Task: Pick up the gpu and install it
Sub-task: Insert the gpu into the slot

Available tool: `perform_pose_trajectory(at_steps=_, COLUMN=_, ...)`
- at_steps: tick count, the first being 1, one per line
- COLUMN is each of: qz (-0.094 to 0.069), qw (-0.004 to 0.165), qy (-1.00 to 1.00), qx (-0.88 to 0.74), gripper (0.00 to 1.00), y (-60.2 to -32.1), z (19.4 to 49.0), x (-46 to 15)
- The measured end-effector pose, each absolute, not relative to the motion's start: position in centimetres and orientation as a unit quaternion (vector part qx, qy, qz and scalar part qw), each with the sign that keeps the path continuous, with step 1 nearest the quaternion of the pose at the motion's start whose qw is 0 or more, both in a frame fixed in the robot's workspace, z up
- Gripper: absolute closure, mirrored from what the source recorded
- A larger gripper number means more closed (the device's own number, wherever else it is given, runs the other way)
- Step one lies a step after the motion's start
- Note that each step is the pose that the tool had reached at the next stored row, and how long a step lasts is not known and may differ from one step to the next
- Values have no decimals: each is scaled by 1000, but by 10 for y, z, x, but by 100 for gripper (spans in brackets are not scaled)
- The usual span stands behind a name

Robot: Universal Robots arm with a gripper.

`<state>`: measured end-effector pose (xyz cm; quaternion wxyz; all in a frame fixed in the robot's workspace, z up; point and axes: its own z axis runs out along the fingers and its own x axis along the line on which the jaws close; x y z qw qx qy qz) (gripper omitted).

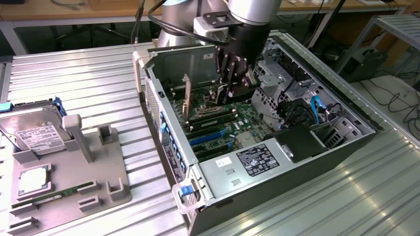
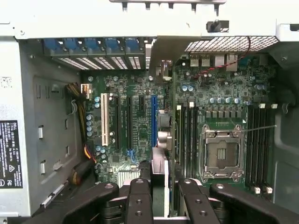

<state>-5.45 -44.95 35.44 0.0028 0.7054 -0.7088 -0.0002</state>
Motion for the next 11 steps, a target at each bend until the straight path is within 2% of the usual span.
perform_pose_trajectory(at_steps=3, qz=-10, qw=12, qy=-706, qx=708, gripper=73, y=-449, z=322, x=-54)
perform_pose_trajectory(at_steps=7, qz=-13, qw=14, qy=-705, qx=709, gripper=73, y=-450, z=257, x=-59)
perform_pose_trajectory(at_steps=11, qz=-21, qw=7, qy=-705, qx=709, gripper=73, y=-451, z=257, x=-59)
